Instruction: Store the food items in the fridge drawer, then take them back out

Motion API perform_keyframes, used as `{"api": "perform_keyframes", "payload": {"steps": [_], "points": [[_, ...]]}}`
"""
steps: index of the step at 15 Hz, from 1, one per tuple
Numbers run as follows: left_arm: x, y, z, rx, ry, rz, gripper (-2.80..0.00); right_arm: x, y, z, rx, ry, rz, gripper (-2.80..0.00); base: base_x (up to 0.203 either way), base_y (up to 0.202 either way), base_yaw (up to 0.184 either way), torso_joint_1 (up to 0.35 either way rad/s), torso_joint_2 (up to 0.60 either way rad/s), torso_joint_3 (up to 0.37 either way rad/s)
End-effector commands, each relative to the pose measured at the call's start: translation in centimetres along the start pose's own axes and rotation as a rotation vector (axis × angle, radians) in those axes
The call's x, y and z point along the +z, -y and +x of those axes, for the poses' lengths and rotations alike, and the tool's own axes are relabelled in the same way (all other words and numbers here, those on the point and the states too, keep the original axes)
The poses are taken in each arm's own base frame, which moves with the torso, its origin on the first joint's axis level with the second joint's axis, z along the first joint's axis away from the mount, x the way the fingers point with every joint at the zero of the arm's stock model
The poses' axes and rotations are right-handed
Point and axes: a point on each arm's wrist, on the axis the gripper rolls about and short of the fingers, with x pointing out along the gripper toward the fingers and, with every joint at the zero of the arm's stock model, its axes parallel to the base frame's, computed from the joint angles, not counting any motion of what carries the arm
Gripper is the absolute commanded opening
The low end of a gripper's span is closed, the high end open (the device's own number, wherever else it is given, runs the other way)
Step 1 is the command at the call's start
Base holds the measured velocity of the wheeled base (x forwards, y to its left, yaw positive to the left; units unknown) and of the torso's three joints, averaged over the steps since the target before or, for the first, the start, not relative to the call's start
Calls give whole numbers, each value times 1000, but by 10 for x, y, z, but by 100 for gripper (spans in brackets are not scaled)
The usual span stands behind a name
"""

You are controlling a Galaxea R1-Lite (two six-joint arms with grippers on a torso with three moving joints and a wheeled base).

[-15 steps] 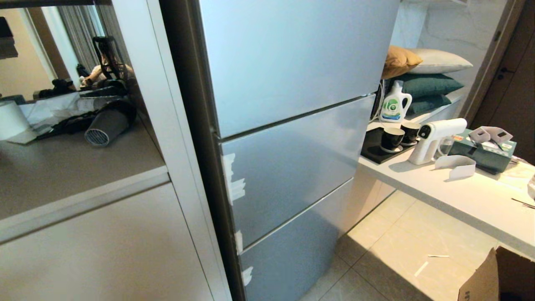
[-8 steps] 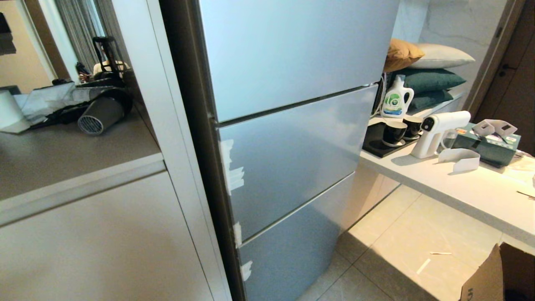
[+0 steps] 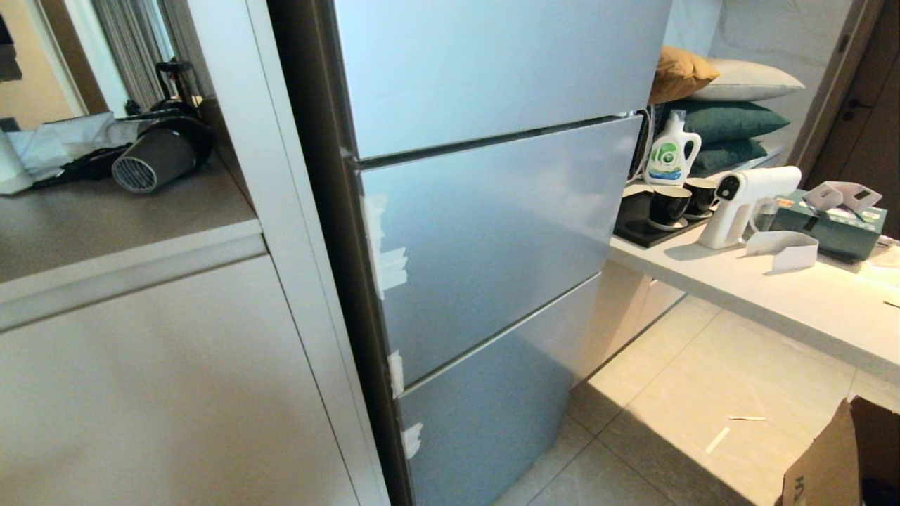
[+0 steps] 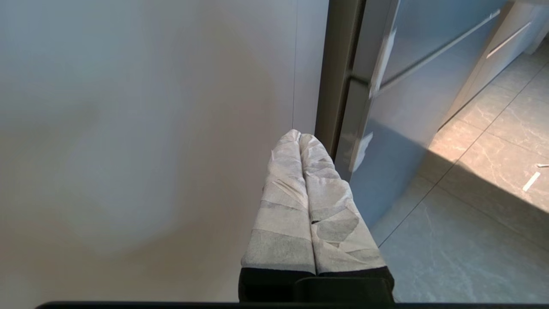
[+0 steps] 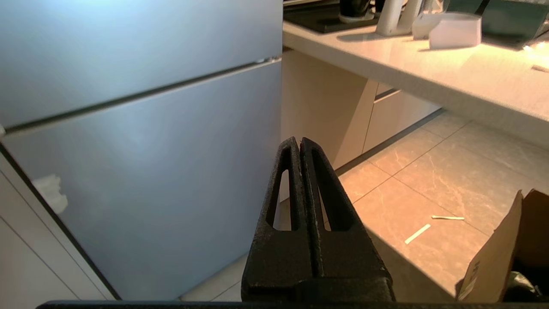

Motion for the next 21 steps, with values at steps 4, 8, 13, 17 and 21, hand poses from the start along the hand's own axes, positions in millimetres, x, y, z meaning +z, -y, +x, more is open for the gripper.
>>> {"api": "perform_keyframes", "payload": {"steps": [4,8,13,17,21], "points": [[0,0,0,0,-2,2,-280,-9,0,2,0,-28,0,-280,0,0,0,-226,550,326],[51,2,-15,-89,141,-31,-280,-9,0,2,0,-28,0,-280,0,0,0,-102,263,159],[136,9,42,-392,-91,-132,-280,-9,0,2,0,-28,0,-280,0,0,0,-6,18,11],[160,28,127,-610,-267,-156,-280,-9,0,2,0,-28,0,-280,0,0,0,0,0,0],[178,55,188,-445,-130,-110,-280,-9,0,2,-2,-28,0,-280,0,0,0,0,0,0]]}}
